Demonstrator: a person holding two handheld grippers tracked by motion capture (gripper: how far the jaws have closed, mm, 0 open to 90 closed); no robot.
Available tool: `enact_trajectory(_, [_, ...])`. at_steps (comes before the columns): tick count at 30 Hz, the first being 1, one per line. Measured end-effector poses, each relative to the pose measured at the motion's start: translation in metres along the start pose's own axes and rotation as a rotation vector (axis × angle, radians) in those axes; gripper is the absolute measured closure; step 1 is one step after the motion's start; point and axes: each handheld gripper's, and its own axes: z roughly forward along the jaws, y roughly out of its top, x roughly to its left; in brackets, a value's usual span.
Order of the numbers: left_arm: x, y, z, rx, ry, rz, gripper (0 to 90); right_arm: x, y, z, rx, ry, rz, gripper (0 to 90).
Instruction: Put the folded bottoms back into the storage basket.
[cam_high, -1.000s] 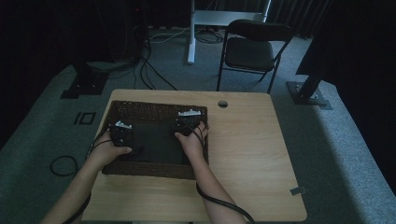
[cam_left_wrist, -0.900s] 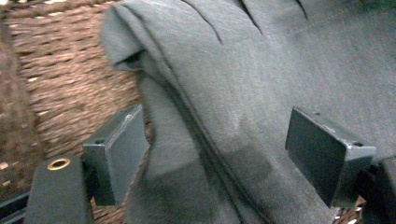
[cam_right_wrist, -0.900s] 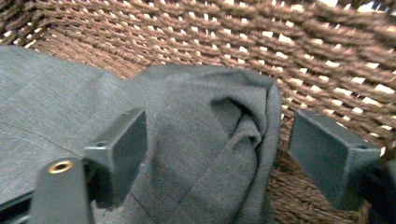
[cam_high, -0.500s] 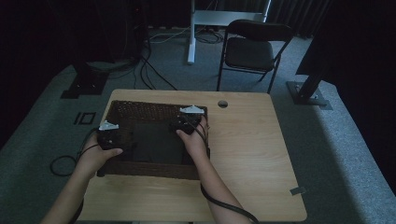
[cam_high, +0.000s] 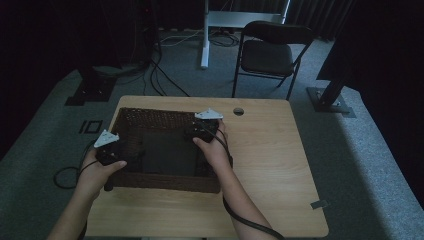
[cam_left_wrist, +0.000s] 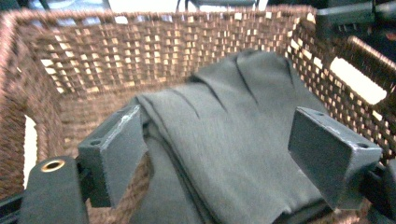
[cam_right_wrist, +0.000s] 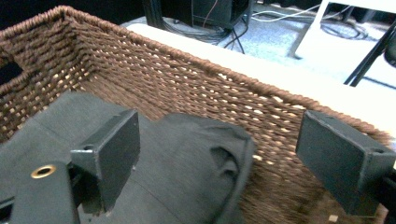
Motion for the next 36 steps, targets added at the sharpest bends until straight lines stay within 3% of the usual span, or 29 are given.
enact_trajectory(5, [-0.004,-0.003,-0.003,-0.059,0.012,0.004,18.5,-0.011,0.001,-0.014,-0.019,0.0,-0.012,12.4])
enact_trajectory(13, [-0.012,-0.011,-0.006,-0.103,0.026,0.007,18.2,-0.033,-0.004,-0.033,-0.019,-0.032,0.007,12.4])
enact_trajectory(36, [-0.032,-0.031,-0.027,-0.123,0.011,0.032,18.2,-0.09,-0.034,-0.082,-0.055,-0.11,0.069,12.4])
